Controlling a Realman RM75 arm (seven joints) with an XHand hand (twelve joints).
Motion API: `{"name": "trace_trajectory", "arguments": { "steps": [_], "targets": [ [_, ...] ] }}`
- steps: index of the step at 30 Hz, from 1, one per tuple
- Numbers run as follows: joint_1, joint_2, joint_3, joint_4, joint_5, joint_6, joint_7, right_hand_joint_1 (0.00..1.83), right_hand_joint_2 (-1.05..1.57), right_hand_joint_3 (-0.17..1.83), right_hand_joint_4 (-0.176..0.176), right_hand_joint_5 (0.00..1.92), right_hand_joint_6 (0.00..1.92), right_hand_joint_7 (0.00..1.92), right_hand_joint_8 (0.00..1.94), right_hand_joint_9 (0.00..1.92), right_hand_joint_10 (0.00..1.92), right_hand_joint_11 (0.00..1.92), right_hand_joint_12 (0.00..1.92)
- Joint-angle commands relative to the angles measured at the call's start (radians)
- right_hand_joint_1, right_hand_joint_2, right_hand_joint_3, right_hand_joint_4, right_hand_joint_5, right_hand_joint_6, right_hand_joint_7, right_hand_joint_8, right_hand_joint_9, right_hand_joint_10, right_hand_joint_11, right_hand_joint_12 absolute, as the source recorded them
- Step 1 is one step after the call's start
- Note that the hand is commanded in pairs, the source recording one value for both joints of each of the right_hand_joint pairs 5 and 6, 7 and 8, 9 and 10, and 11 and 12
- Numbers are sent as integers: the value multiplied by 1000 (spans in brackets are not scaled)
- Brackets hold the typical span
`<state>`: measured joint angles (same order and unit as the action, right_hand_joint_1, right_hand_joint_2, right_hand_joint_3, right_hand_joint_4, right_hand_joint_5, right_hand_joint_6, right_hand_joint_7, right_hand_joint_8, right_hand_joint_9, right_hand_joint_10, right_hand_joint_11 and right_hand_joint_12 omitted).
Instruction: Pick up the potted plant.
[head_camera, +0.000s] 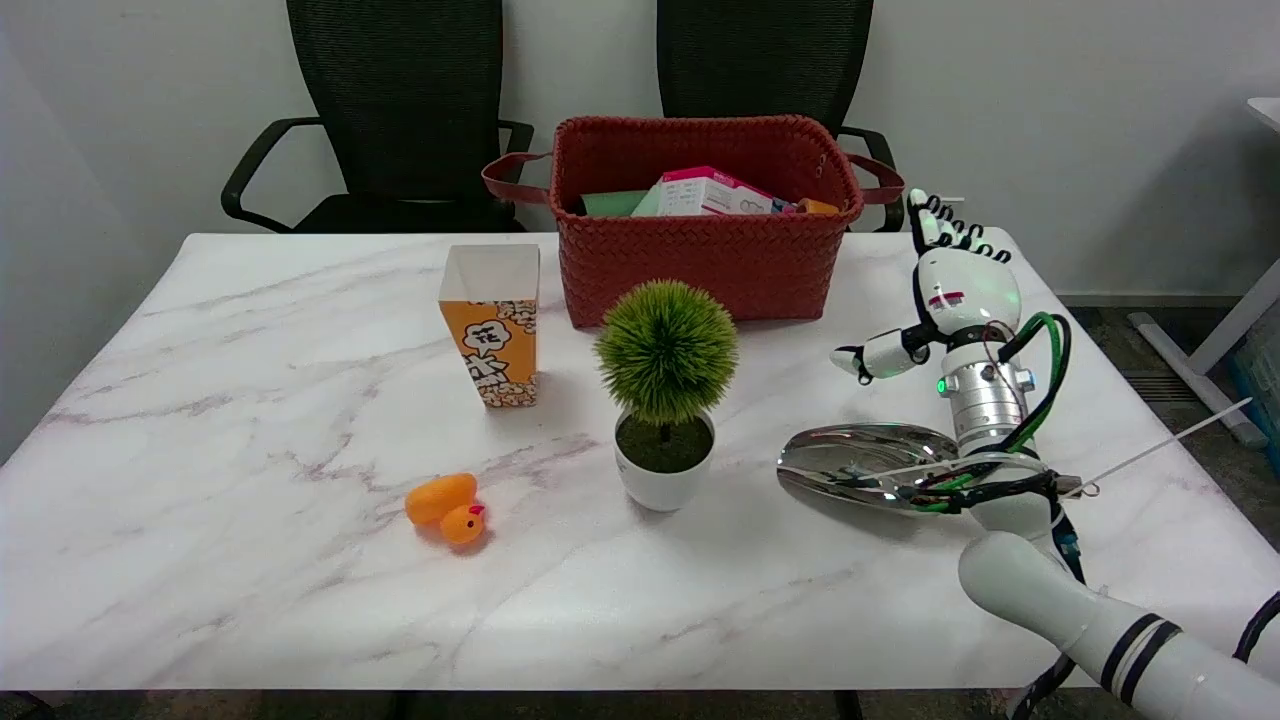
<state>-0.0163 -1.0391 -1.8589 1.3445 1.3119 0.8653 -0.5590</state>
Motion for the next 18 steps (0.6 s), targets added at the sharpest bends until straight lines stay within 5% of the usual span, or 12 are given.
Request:
{"name": "trace_trajectory", "arguments": {
  "steps": [1, 10, 18],
  "targets": [
    [-25, 8, -14, 4, -24, 40, 38, 1024, 141, 500, 0, 62, 62, 218, 218, 399, 399, 350, 350],
    [-26, 8, -15, 51, -22, 66, 48, 1031, 163, 478, 0, 62, 62, 213, 213, 397, 397, 350, 350],
    [-26, 7, -111, 201, -9, 274, 48, 1089, 77, 499, 0, 57, 57, 164, 164, 307, 307, 263, 263]
  ]
}}
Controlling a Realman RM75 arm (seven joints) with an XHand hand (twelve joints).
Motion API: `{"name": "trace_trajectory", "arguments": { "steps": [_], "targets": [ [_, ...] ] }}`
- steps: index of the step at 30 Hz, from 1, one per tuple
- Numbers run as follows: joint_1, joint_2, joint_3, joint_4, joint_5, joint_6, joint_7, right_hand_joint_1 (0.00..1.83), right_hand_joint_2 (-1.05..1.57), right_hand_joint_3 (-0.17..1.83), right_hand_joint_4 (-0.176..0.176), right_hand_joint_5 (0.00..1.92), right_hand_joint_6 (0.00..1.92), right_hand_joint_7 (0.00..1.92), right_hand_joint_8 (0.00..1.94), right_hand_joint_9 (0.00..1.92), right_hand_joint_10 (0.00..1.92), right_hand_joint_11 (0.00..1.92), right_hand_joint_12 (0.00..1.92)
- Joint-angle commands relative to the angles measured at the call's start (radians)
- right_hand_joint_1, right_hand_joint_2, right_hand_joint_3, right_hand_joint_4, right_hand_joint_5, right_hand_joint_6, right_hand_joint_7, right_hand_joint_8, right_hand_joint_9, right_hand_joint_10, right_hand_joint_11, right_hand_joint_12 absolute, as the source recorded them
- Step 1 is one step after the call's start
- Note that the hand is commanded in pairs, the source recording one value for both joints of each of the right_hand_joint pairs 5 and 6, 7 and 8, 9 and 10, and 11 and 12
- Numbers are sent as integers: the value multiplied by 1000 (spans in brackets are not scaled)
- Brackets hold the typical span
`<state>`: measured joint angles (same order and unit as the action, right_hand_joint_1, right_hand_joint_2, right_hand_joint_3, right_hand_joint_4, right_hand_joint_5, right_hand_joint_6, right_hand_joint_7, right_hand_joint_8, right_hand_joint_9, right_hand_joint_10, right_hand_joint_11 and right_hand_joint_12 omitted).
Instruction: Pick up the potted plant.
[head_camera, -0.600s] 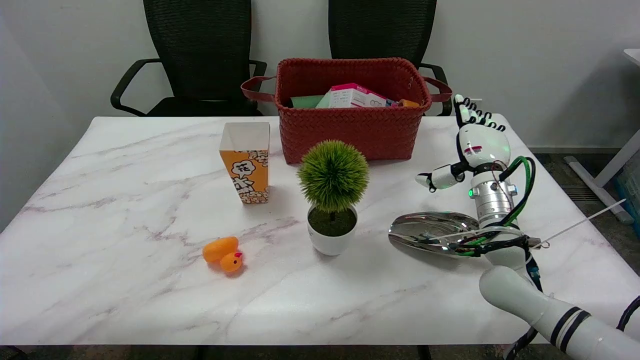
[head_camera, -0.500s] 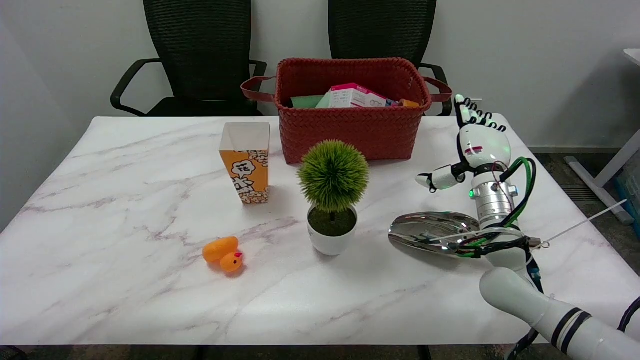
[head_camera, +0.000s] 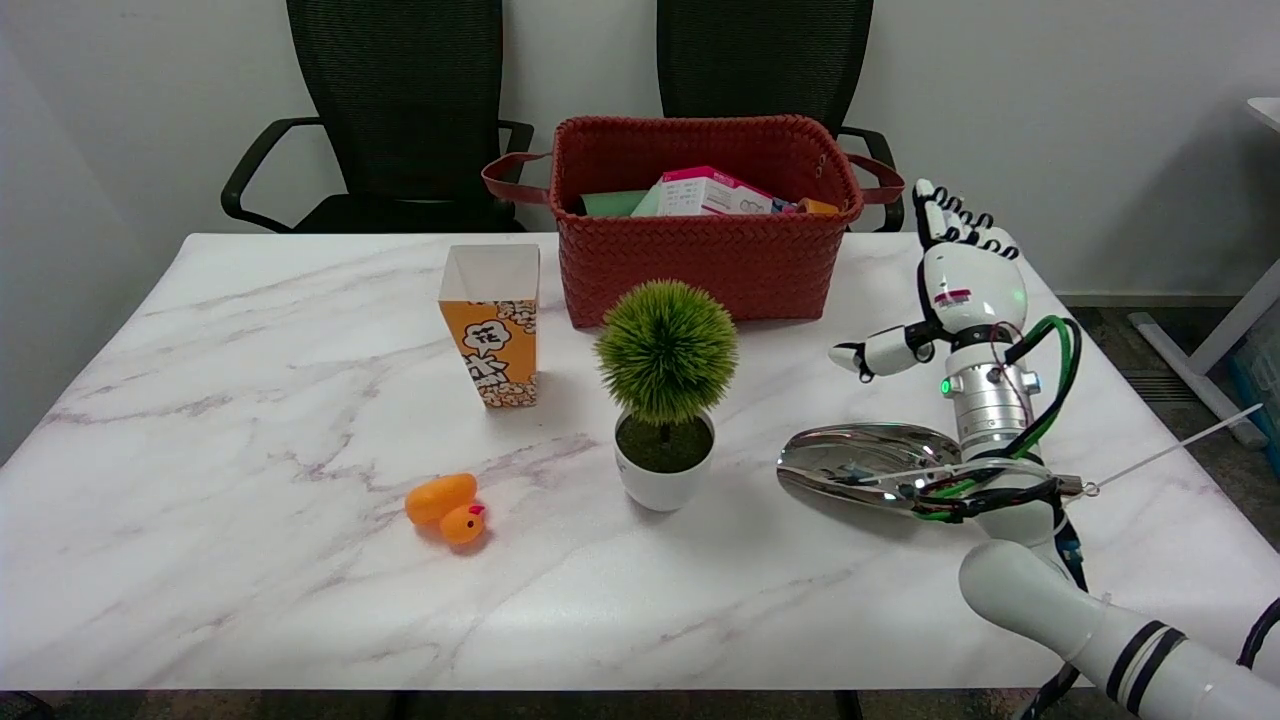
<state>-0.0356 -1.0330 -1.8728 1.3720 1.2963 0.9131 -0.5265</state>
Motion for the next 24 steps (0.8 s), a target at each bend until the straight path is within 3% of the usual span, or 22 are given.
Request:
{"name": "trace_trajectory", "arguments": {
  "steps": [1, 11, 24],
  "targets": [
    [-7, -1, -114, 191, 10, 260, 14, 1093, 78, 498, 0, 57, 57, 165, 165, 309, 309, 274, 274],
    [-7, -54, -267, 336, 16, 452, 7, 1073, 159, 509, 0, 55, 55, 242, 242, 373, 373, 358, 358],
    [-7, -99, -527, 364, -53, 801, 39, 1044, 217, 556, 0, 61, 61, 307, 307, 422, 422, 390, 390]
  ]
}}
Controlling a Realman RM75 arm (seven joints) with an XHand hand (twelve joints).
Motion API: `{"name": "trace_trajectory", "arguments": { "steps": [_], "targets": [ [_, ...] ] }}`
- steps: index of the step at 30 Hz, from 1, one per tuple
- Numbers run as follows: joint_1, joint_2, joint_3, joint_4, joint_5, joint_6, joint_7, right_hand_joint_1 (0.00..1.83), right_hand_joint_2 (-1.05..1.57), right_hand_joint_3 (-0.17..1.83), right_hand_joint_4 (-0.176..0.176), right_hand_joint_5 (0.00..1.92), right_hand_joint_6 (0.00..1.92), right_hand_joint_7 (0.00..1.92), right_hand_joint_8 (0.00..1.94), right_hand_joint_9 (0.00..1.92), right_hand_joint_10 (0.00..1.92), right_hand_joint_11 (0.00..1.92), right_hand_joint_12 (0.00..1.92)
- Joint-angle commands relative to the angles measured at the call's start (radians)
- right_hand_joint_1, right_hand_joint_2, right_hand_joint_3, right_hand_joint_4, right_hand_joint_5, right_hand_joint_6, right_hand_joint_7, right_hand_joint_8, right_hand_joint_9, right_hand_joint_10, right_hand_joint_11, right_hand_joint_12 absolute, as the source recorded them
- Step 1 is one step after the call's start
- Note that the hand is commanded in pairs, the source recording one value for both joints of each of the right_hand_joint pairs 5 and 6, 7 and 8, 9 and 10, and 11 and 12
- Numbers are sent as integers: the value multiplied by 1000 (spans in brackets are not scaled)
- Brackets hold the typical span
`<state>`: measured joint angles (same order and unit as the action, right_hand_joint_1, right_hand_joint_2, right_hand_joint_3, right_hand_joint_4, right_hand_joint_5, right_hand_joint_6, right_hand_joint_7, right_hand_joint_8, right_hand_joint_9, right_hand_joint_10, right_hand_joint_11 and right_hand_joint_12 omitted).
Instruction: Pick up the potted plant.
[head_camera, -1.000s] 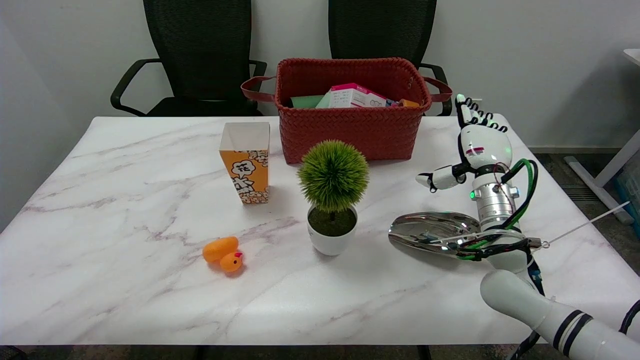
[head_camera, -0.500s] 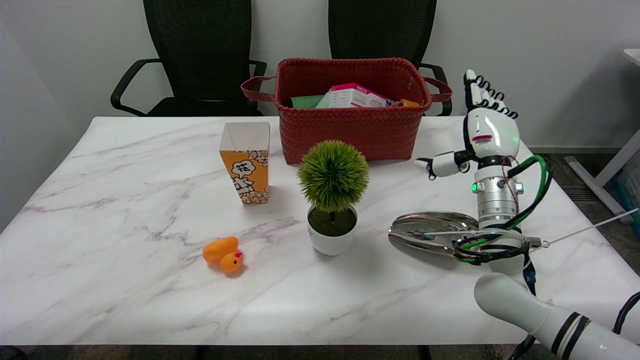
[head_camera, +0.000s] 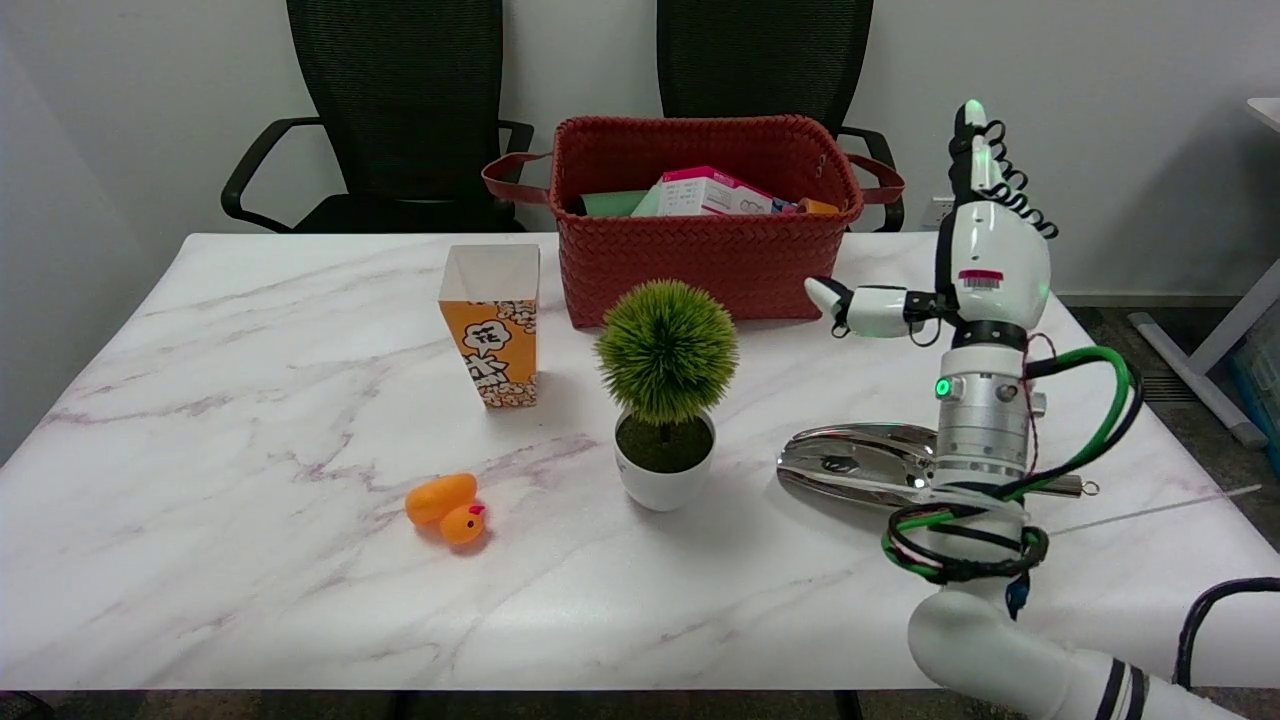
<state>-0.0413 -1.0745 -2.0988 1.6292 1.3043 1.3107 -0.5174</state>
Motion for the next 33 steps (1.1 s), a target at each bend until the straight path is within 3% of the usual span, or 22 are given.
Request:
{"name": "trace_trajectory", "arguments": {
  "steps": [1, 9, 16, 22, 33],
  "targets": [
    [-2, -64, -310, 106, -73, 412, 44, 1038, 247, 553, 0, 63, 63, 320, 320, 434, 434, 397, 397],
    [-24, -91, -364, 96, -128, 462, 193, 1027, 293, 627, 0, 69, 69, 340, 340, 463, 463, 437, 437],
    [-96, -113, -370, 80, -137, 442, 419, 1038, 220, 670, 0, 81, 81, 364, 364, 482, 482, 460, 460],
    [-147, -137, -368, 68, -145, 383, 422, 1027, 274, 621, 0, 86, 86, 393, 393, 514, 514, 490, 490],
    [-219, -176, -371, 67, -136, 330, 430, 1014, 307, 606, 0, 73, 73, 396, 396, 487, 487, 298, 298]
  ]
}}
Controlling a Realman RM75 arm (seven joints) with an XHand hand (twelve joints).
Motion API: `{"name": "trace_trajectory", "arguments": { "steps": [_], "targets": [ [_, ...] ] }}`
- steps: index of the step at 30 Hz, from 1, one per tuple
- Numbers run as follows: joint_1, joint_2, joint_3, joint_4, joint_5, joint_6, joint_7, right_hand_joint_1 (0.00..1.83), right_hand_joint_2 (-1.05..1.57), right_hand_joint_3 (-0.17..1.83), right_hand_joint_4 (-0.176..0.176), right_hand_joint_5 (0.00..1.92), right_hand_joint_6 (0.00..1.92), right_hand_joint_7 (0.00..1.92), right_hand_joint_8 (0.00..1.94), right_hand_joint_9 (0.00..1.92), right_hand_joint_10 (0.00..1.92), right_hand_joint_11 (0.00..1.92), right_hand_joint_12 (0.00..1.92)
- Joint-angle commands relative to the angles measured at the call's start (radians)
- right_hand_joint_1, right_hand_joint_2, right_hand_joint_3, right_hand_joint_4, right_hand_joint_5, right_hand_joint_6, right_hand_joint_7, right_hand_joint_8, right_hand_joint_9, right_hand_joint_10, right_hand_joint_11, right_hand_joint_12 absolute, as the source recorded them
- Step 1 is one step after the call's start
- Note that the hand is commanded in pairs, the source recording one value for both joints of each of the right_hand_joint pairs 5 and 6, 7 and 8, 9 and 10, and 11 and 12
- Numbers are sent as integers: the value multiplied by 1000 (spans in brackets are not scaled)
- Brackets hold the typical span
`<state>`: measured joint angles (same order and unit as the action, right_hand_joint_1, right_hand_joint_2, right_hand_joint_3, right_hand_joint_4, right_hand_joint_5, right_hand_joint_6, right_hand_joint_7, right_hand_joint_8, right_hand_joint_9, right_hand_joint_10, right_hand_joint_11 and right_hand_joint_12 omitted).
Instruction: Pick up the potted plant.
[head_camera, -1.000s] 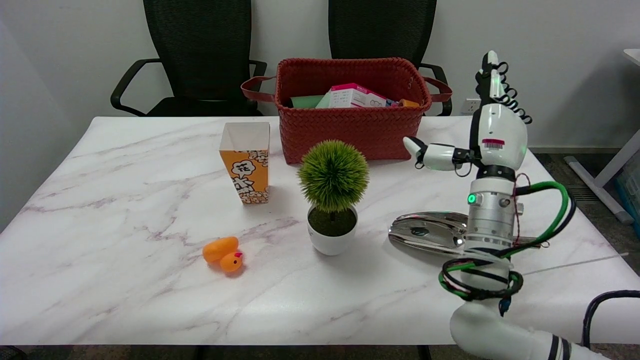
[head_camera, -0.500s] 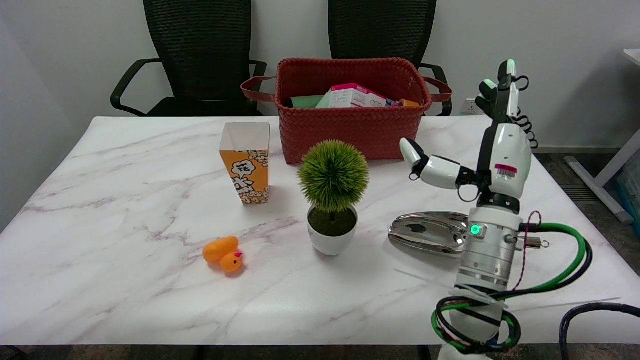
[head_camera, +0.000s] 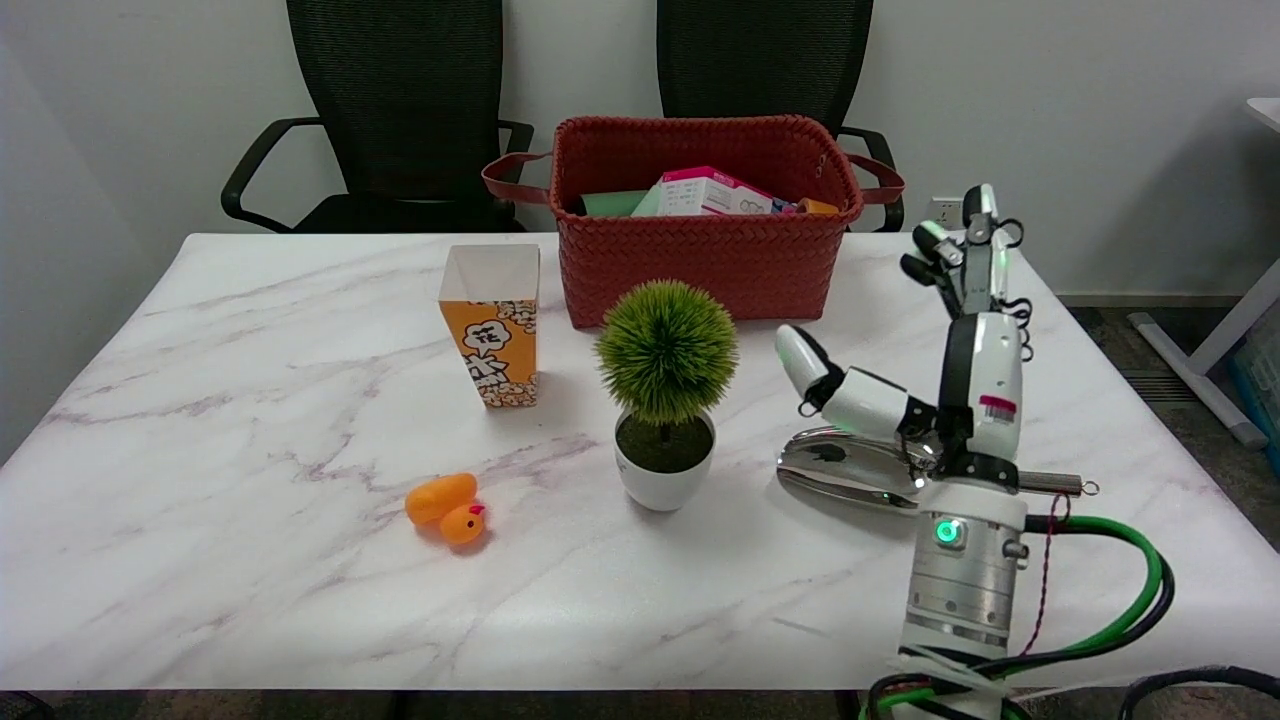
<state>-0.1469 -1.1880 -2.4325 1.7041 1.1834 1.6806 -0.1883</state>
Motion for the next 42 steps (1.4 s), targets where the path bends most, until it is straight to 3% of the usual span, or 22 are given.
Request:
{"name": "trace_trajectory", "arguments": {
  "steps": [1, 11, 14, 15, 18, 34, 42],
  "targets": [
    [-119, -65, -37, -9, -15, -42, 101, 1014, 307, 606, 0, 72, 72, 393, 393, 485, 485, 295, 295],
    [-115, -67, -31, -24, 76, -129, 107, 1022, 311, 567, 0, 41, 41, 380, 380, 460, 460, 237, 237],
    [-102, -60, -29, -29, 110, -153, 123, 1031, 291, 551, 0, 5, 5, 276, 276, 316, 316, 176, 176],
    [-97, -58, -29, -33, 123, -161, 133, 1040, 280, 539, 0, 0, 0, 190, 190, 165, 165, 109, 109],
    [-89, -54, -29, -51, 150, -172, 164, 1075, 264, 480, 0, 0, 0, 55, 55, 121, 121, 27, 27],
    [-77, -50, -18, -104, 263, -293, 250, 1122, 250, 524, 0, 0, 0, 0, 0, 88, 88, 0, 0],
    [-52, -47, -8, -149, 258, -359, 377, 1113, 209, 616, 0, 0, 0, 0, 0, 111, 111, 0, 0]
  ]
}}
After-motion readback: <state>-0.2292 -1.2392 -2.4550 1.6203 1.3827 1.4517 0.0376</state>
